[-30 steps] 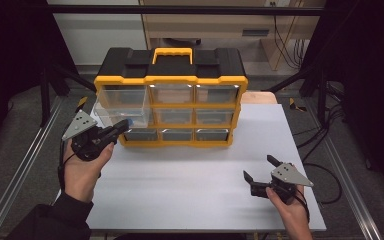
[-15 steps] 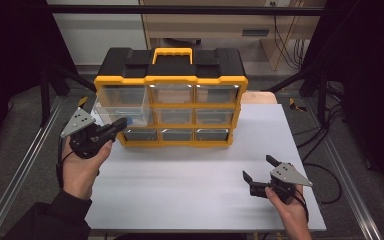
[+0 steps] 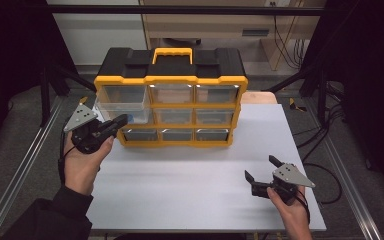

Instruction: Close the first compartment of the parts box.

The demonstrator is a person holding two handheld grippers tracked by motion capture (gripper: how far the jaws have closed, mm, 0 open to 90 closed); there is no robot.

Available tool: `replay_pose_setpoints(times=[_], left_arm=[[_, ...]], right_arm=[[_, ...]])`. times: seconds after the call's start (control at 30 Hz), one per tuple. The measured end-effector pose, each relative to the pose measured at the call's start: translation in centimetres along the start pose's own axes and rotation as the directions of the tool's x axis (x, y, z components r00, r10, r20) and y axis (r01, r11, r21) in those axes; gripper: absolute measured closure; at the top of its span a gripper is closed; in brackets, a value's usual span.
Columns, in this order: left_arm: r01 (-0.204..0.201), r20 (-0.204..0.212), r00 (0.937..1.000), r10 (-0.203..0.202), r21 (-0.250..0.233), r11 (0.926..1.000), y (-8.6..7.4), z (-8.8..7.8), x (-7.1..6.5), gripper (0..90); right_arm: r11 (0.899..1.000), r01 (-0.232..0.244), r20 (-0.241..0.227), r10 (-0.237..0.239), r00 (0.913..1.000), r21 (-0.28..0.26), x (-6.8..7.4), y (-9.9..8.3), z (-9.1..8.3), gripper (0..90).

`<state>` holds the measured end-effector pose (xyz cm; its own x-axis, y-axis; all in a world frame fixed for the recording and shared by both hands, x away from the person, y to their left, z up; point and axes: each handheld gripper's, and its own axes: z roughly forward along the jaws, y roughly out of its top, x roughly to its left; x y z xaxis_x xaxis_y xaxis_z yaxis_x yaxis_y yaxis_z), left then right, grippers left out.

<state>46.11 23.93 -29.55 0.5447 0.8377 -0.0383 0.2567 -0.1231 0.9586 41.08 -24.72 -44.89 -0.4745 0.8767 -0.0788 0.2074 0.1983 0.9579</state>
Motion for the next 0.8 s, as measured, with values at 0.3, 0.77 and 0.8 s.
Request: replay_pose_setpoints(times=[0.3,0.77,0.8], left_arm=[[-0.004,-0.016,0.9999,0.004,0.0,1.0,0.6,0.3,0.4,89.5],[-0.009,-0.035,0.9993,0.01,0.012,0.9999,1.1,1.1,0.4,89.5],[-0.01,-0.036,0.9993,0.01,0.013,0.9999,1.1,1.2,0.4,89.5]], right_arm=[[0.999,-0.034,0.003,0.034,0.9994,0.004,0.1,-0.3,-0.3,3.1],[1.0,-0.015,0.001,0.015,0.9999,0.011,0.6,-0.4,-0.2,3.0],[1.0,-0.017,0.001,0.017,0.9999,0.012,0.6,-0.4,-0.2,3.0]])
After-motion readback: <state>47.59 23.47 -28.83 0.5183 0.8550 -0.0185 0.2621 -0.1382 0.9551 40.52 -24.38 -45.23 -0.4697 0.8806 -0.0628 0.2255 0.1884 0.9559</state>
